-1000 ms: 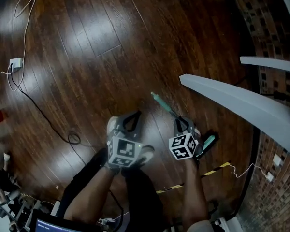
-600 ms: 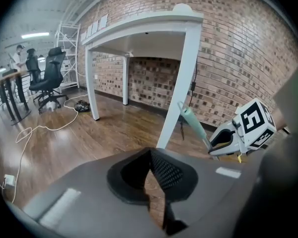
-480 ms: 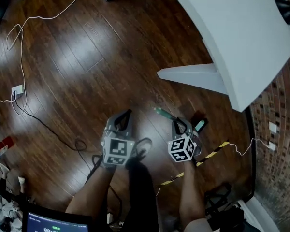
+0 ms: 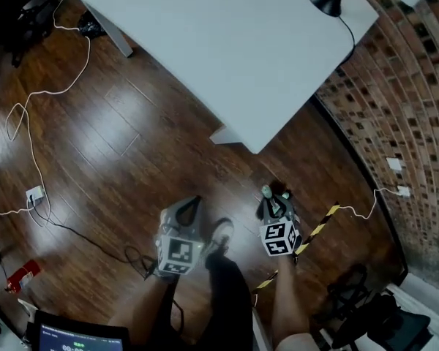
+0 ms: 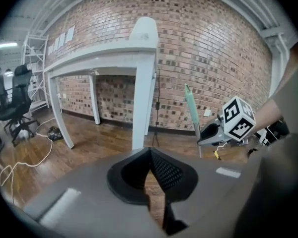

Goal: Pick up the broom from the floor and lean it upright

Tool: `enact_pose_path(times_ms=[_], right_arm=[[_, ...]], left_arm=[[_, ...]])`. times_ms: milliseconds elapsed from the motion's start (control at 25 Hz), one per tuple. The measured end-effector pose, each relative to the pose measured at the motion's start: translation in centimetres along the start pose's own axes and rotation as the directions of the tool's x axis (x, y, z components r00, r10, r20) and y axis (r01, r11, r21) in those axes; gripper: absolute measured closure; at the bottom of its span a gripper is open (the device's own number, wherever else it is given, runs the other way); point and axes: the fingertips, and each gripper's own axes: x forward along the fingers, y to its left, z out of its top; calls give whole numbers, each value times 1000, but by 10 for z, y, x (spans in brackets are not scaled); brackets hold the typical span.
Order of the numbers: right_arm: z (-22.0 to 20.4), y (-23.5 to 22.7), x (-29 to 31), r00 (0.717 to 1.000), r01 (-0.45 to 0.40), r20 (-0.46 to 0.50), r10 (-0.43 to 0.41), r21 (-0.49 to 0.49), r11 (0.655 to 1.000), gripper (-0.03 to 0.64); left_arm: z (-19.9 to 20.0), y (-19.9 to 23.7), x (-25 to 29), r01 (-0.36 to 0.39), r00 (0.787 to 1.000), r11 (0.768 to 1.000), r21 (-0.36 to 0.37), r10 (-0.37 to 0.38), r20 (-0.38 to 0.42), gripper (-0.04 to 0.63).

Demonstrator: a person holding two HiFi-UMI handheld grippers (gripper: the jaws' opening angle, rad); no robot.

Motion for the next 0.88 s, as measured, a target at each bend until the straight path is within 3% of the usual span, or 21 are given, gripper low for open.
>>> enact_pose_path(times_ms=[160, 480, 880], right_arm=[[-1, -39, -27, 999, 24, 33, -26, 77, 997, 525], [17, -109, -41, 991, 22, 119, -53, 248, 969, 525], [84, -168, 6, 966, -7, 249, -66, 281, 960, 525]], left_arm=[[46, -12, -8, 8, 999, 999, 53, -10, 36, 595], [121, -2, 7, -153, 985, 988, 6, 152, 80, 595], [142, -13, 46, -206, 975, 978, -25, 208, 78, 595]])
